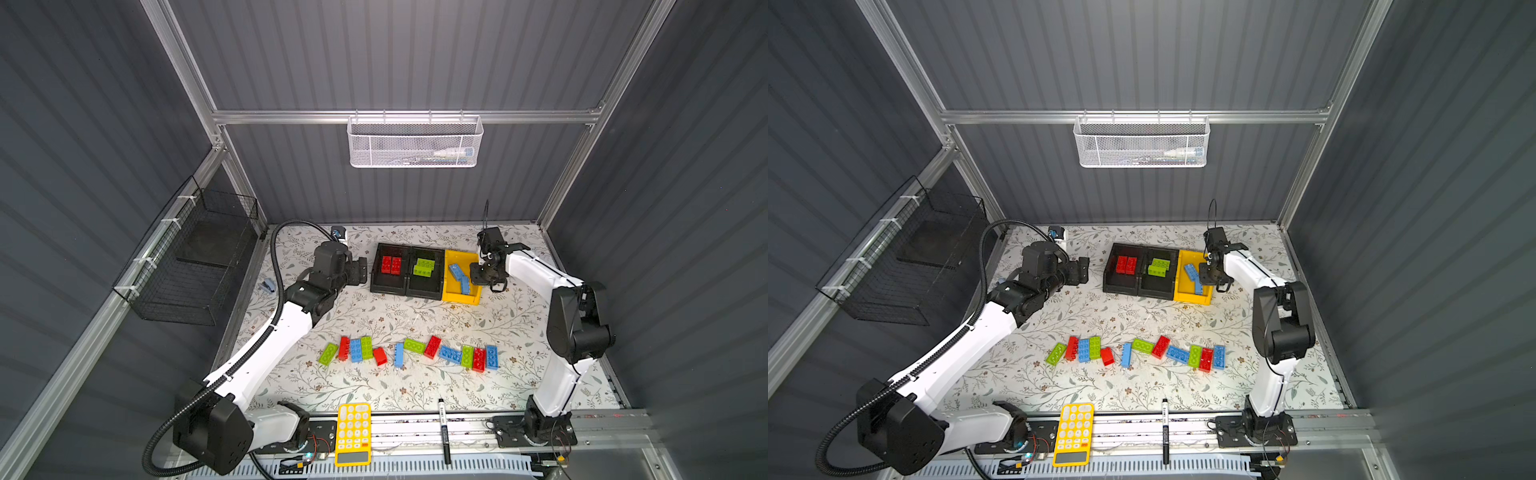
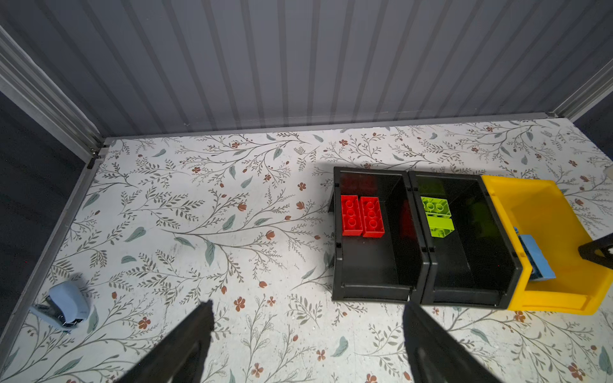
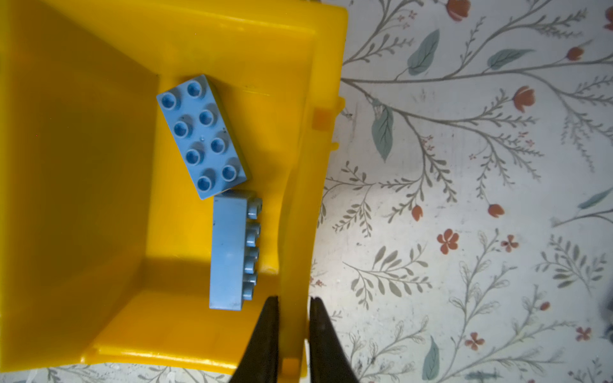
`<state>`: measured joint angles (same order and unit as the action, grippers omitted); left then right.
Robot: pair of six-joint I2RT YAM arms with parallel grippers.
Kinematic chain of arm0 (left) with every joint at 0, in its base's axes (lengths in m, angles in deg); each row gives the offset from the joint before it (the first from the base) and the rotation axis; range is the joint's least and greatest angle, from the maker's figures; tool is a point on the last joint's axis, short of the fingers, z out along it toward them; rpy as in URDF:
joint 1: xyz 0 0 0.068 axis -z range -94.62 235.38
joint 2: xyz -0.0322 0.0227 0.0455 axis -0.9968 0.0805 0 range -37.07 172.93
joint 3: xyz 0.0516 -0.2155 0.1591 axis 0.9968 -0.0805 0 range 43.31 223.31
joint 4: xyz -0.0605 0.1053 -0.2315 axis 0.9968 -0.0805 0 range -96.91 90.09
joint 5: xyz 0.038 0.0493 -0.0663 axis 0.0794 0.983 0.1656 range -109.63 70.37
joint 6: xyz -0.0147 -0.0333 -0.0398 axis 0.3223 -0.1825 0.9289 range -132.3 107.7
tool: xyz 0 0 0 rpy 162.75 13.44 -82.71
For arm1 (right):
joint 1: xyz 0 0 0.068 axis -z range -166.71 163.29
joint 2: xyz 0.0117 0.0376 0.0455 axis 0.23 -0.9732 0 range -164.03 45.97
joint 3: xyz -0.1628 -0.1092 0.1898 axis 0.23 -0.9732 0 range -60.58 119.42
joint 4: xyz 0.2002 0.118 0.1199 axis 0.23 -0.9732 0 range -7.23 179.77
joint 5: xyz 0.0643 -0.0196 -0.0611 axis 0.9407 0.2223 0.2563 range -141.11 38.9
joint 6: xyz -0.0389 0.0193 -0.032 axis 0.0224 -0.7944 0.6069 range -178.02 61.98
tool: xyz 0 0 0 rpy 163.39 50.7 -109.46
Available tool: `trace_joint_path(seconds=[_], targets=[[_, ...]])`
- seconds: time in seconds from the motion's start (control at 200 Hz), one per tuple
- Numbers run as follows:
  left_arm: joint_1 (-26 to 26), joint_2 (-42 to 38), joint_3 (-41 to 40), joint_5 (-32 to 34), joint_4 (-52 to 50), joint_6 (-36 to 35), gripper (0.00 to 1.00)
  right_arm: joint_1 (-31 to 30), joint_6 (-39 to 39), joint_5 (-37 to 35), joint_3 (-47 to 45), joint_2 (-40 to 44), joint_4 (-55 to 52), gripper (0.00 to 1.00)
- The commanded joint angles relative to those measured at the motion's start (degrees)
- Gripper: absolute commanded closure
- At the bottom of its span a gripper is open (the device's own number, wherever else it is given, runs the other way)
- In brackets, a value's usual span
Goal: Sort the legos into containers by color
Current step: Move the container to the top-center of the table.
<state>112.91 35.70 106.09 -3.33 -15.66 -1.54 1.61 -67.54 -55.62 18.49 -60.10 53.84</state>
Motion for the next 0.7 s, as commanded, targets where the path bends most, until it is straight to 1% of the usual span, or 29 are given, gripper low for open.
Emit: trace_joint_path(seconds=[0.0,0.1,0.225,0.265,0.32,0.36,0.39,0.435,0.48,0.54,0.585,0.695], targets=[[-0.5,0.2,2.2,-2.5,-1.7,0.8,0.11,-0.3,2.8,0.1,-2.3,1.7,1.4,0.85],[-0.5,0.3,0.4,-4.4,-1.3,2.9,0.14,-0.3,3.7,-0.4,-3.0,2.1,1.9,0.84],[-0.5,0.7,-1.9,-3.3,-0.7,5.8,0.16,-0.3,4.2,-0.5,-2.1,2.2,2.1,0.81],[-0.5,0.8,-2.2,-3.2,-0.5,6.0,0.16,-0.3,4.3,-1.4,-1.8,2.2,1.8,0.77],[-0.5,0.9,-2.3,-3.2,-0.6,6.0,0.16,-0.3,4.3,-2.6,-1.4,2.3,1.3,0.66],[-0.5,1.0,-2.4,-3.1,-0.7,5.7,0.16,-0.3,3.8,-3.7,-1.4,2.7,1.1,0.63],[-0.5,1.0,-2.4,-3.1,-0.7,5.5,0.16,-0.3,2.8,-4.7,-1.4,3.2,0.8,0.6],[-0.5,1.2,-2.5,-3.0,-0.9,5.2,0.16,-0.3,0.4,-5.2,-2.3,4.8,1.1,0.52],[-0.5,1.4,-2.7,-3.2,-1.0,5.0,0.16,-0.4,-2.1,-4.2,-4.1,7.0,1.7,0.49],[-0.5,1.9,-2.9,-3.4,-0.8,4.9,0.16,-0.8,-6.7,-4.2,-6.8,10.8,1.8,0.46],[-0.5,2.1,-3.3,-3.4,-0.3,5.1,0.16,-1.4,-9.9,-3.4,-9.4,14.3,2.1,0.44],[-0.5,2.6,-5.0,-3.4,2.3,6.1,0.15,-3.9,-16.3,-4.2,-16.4,23.1,1.3,0.42]])
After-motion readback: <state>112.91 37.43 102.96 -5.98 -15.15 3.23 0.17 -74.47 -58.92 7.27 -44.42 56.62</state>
